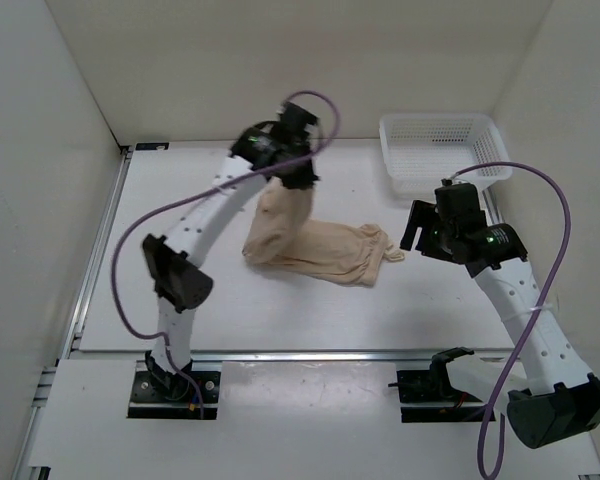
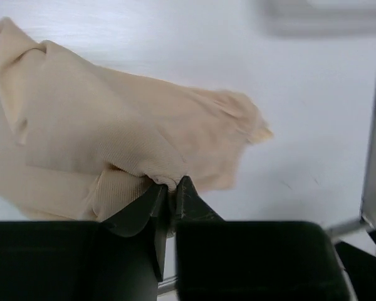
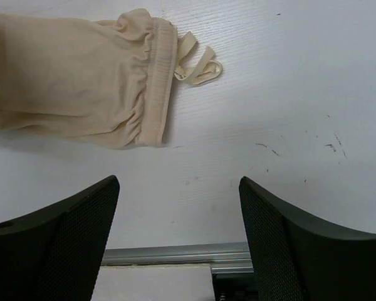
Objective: Fold and stack the trousers
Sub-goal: Fold the trousers
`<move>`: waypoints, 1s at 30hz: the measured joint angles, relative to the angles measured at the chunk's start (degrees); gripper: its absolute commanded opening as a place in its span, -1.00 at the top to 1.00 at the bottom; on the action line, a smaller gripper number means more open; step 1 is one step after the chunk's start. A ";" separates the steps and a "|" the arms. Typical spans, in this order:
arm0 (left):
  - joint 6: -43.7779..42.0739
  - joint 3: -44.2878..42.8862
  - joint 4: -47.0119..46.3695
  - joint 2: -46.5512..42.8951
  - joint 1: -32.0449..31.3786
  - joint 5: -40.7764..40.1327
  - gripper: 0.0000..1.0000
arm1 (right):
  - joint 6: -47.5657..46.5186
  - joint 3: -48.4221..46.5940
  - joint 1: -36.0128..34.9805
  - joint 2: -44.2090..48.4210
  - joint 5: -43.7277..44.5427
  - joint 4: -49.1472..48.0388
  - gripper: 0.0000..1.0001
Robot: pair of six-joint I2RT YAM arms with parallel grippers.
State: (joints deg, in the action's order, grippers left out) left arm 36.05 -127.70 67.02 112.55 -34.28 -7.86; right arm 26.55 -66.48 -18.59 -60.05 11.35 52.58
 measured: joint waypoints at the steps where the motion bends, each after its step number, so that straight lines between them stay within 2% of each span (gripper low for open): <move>1: 1.14 -3.65 0.09 3.23 -4.42 0.22 0.29 | -0.02 0.00 0.33 0.09 0.28 0.09 -0.64; 2: 1.81 -6.97 0.20 6.38 -7.96 1.01 -0.17 | -0.04 0.00 0.63 0.24 0.50 0.11 -0.67; 4: 2.97 -11.15 -0.57 12.13 -13.77 3.96 -0.76 | -0.17 0.11 1.46 0.83 0.79 0.13 -0.69; 7: 4.76 -11.87 -0.17 19.12 -19.82 8.52 -0.76 | -0.61 1.05 2.95 2.62 1.11 0.63 -0.69; 10: 5.35 -4.87 1.18 20.02 -20.02 10.10 -0.71 | -1.42 2.23 4.07 3.96 1.25 0.98 -0.63; 13: 5.29 2.84 1.03 17.31 -15.65 10.19 -0.51 | -1.90 3.76 4.57 4.09 0.52 0.92 -0.43; 14: 5.20 4.61 0.87 16.06 -13.84 10.10 -0.42 | -2.03 4.24 4.63 3.72 0.02 0.81 -0.23; 15: 5.03 6.64 0.44 14.32 -11.72 9.84 -0.28 | -2.38 4.68 4.66 3.15 -0.83 0.48 -0.12; 16: 4.94 8.13 0.31 12.44 -9.79 9.44 -0.05 | -2.54 4.90 4.70 2.32 -1.81 0.04 -0.05; 17: 4.76 9.55 -0.07 10.40 -7.72 8.74 0.00 | -2.86 5.05 4.70 1.22 -2.91 -0.52 0.04; 18: 4.39 10.93 -0.42 8.22 -5.86 8.15 0.00 | -3.21 5.09 4.70 -0.15 -4.04 -1.11 0.04; 19: 4.04 12.00 -0.57 6.40 -4.39 7.63 -0.04 | -3.58 5.09 4.70 -1.49 -5.05 -1.75 0.00; 20: 3.72 13.42 -1.11 4.44 -2.99 7.10 -0.32 | -4.17 5.09 4.70 -3.23 -6.27 -2.54 -0.26; 21: 3.21 15.04 -1.53 2.62 -1.77 6.71 -0.44 | -4.79 5.03 4.68 -5.38 -7.65 -3.17 -0.41; 22: 2.84 16.37 -1.77 1.44 -0.90 6.67 -0.54 | -5.27 4.76 4.59 -7.19 -8.50 -3.39 -0.52; 23: 2.38 17.94 -2.45 0.68 -0.11 6.73 -0.80 | -6.08 4.50 4.44 -9.20 -9.29 -3.76 -0.67; 24: 1.81 19.63 -3.17 0.26 0.48 6.86 -0.91 | -6.69 4.17 4.24 -11.32 -10.05 -4.09 -0.72; 27: 0.68 25.86 -5.07 0.76 2.47 7.43 -0.94 | -8.00 1.92 3.87 -16.94 -11.15 -4.15 -0.74; 30: -0.70 29.42 -5.84 3.56 3.91 8.81 -0.81 | -8.68 -2.03 3.54 -22.86 -11.74 -4.85 -0.67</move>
State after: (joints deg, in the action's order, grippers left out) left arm 35.35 -98.28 61.19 116.11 -30.37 0.95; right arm 17.87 -68.51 -15.05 -82.91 -0.38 47.72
